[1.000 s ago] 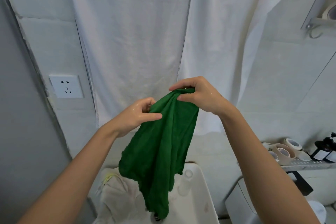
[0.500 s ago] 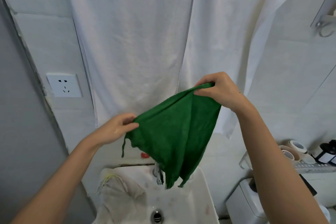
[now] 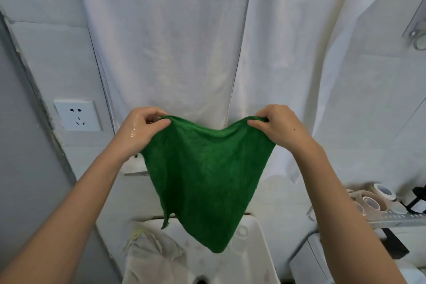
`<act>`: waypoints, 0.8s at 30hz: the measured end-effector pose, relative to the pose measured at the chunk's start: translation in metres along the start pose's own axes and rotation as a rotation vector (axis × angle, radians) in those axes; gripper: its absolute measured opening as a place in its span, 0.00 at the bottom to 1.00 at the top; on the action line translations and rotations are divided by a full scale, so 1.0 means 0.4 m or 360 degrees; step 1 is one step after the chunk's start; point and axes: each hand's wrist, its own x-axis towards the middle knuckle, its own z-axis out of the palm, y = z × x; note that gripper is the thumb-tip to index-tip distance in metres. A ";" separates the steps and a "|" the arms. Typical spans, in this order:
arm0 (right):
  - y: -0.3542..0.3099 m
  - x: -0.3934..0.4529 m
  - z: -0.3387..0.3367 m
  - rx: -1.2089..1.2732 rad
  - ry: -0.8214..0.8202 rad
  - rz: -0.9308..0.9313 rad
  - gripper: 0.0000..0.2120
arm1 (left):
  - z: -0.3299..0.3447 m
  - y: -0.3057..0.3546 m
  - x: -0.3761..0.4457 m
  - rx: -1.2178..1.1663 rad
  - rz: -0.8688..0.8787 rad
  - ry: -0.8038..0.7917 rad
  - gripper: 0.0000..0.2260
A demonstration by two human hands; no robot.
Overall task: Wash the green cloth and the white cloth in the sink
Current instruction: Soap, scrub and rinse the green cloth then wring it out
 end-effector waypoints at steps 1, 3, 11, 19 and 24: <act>0.003 0.000 -0.002 -0.0068 0.0048 0.0008 0.24 | -0.009 0.000 0.007 0.0053 0.0016 0.0035 0.05; 0.008 -0.006 -0.009 -0.0156 0.0117 0.0021 0.27 | -0.040 -0.006 0.019 0.0131 0.0002 0.0105 0.03; 0.034 -0.001 -0.004 0.0385 -0.0065 0.0056 0.28 | -0.088 0.016 0.027 0.0534 -0.0074 0.0062 0.10; 0.109 -0.011 -0.011 0.1090 -0.0448 0.0170 0.14 | -0.140 -0.015 0.026 0.0476 -0.0244 -0.0319 0.15; 0.133 -0.031 -0.022 0.1141 -0.0445 0.0143 0.11 | -0.188 -0.025 0.009 0.0180 -0.0348 -0.0450 0.11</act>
